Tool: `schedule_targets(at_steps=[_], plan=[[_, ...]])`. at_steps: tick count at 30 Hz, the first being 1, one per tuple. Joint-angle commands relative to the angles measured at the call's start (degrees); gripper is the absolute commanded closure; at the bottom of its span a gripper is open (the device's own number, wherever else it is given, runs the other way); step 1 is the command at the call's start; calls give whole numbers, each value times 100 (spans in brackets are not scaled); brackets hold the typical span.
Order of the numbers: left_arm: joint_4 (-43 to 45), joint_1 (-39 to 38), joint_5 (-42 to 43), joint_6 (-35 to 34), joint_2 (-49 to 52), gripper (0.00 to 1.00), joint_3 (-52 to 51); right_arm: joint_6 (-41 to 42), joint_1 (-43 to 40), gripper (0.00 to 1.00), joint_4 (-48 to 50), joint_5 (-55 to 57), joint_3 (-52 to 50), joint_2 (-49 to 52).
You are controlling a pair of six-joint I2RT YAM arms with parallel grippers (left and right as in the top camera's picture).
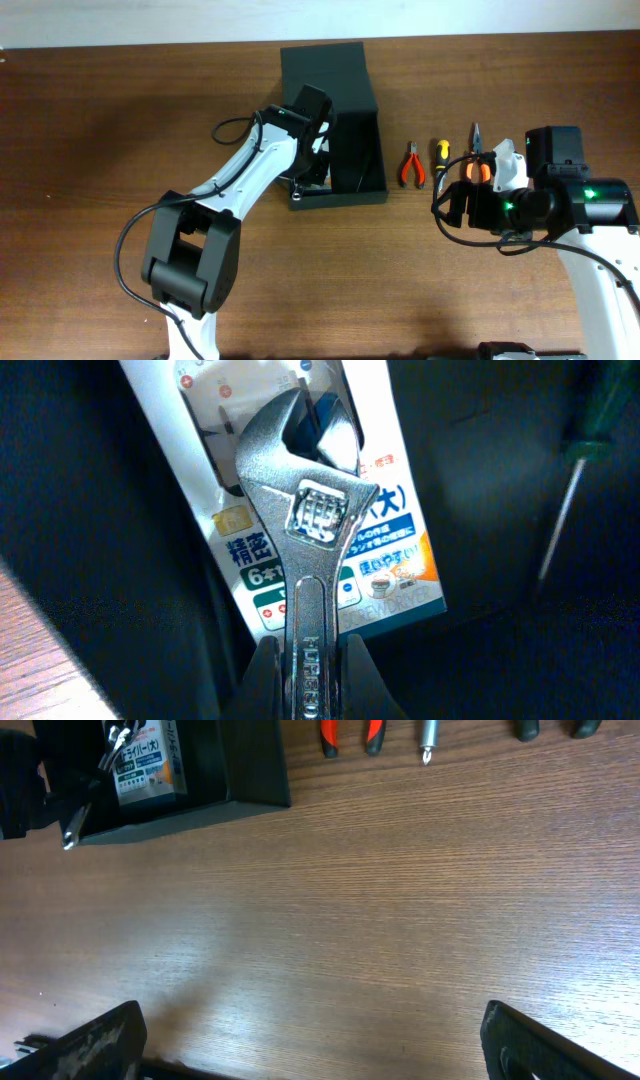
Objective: Pack container
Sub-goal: 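Lower the wrench into the box and open the left gripper, then raise the left gripper out of the box and retract it left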
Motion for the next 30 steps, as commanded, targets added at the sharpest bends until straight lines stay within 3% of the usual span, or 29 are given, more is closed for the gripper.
schedule_targets(at_steps=[1, 9, 18, 20, 24, 30], plan=[[151, 2, 579, 22, 20, 98, 57, -13, -37, 1, -4, 13, 101, 9], [1130, -153, 859, -203, 20, 98, 57, -13, -37, 1, -7, 11, 101, 7], [1755, -295, 874, -920, 20, 98, 57, -13, -37, 1, -11, 11, 101, 9], [1711, -317, 914, -975, 20, 91, 57, -13, -37, 1, -11, 11, 101, 9], [1624, -304, 1250, -975, 13, 55, 76, -13, -37, 1, -7, 13, 101, 9], [1027, -319, 1832, -922, 7, 49, 564, -13, -37, 1, -2, 13, 101, 9]])
